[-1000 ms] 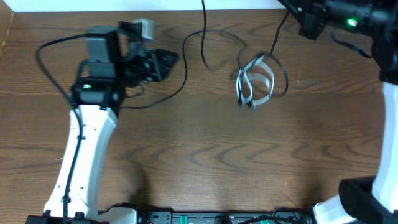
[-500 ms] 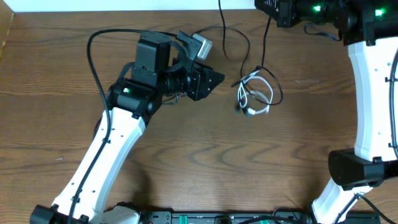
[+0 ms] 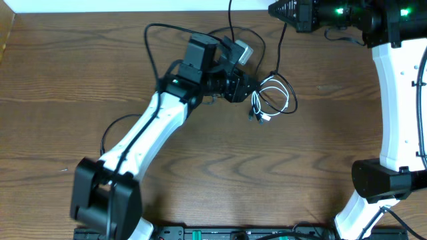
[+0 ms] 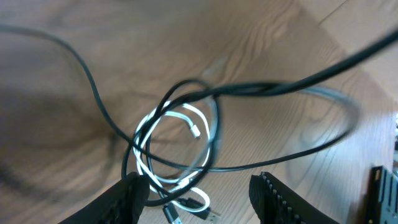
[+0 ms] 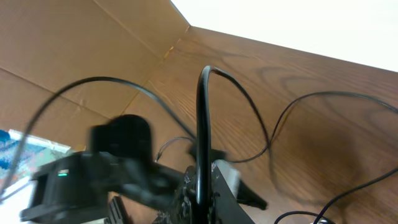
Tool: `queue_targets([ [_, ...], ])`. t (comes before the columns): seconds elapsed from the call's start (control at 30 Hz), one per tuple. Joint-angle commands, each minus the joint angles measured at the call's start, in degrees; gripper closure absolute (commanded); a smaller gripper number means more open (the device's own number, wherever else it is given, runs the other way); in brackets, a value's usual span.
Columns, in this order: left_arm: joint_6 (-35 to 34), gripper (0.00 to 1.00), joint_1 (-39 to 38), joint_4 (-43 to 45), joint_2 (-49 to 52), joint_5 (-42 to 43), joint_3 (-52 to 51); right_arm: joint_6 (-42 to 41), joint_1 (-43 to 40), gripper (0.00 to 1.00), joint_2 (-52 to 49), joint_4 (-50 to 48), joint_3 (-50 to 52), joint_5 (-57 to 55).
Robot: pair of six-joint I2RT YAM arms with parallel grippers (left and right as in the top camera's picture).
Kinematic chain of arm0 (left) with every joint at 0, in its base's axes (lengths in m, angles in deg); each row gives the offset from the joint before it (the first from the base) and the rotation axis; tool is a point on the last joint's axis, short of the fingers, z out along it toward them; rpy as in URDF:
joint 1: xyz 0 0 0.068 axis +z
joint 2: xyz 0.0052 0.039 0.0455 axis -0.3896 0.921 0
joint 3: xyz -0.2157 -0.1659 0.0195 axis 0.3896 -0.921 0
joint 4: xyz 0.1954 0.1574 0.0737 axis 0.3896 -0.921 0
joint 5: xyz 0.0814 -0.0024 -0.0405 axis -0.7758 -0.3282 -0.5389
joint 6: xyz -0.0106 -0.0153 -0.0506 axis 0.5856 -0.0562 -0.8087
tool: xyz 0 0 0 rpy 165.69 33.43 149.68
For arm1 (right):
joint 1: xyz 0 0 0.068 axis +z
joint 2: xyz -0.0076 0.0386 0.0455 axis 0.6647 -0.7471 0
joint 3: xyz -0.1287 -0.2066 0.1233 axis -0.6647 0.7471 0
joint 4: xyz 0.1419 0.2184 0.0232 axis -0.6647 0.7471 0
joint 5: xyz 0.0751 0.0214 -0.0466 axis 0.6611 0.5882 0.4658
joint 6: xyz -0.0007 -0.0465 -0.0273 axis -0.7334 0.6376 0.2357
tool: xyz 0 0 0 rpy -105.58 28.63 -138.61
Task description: Untangle cables
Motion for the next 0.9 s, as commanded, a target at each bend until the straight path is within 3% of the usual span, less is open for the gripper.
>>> queue_targets([
  [0.0, 0.81, 0.42, -1.88, 0.11, 3.69, -1.14, -0.11, -0.46, 0.07, 0.99, 0.26, 0.17, -0.24, 2.34],
  [0.4, 0.79, 0.44, -5.11, 7.91, 9.16, -5.49, -0.11, 0.48, 0.07, 0.99, 0.26, 1.81, -0.24, 3.63],
  [0.43, 0.81, 0.49, -5.11, 8.31, 9.42, -5.62, -0.11, 0.66, 0.07, 0.99, 0.26, 1.97, -0.24, 3.58],
  [0.57, 0.81, 0.91, -5.05, 8.31, 9.49, -5.90, -0.11, 0.61, -0.04, 0.99, 0.26, 2.23, -0.24, 2.84],
  [0.87, 0.72, 0.92, -1.09, 0.15, 2.89, -5.88, -0.11, -4.04, -1.92, 0.99, -0.37, 5.73, 0.07, -20.94],
])
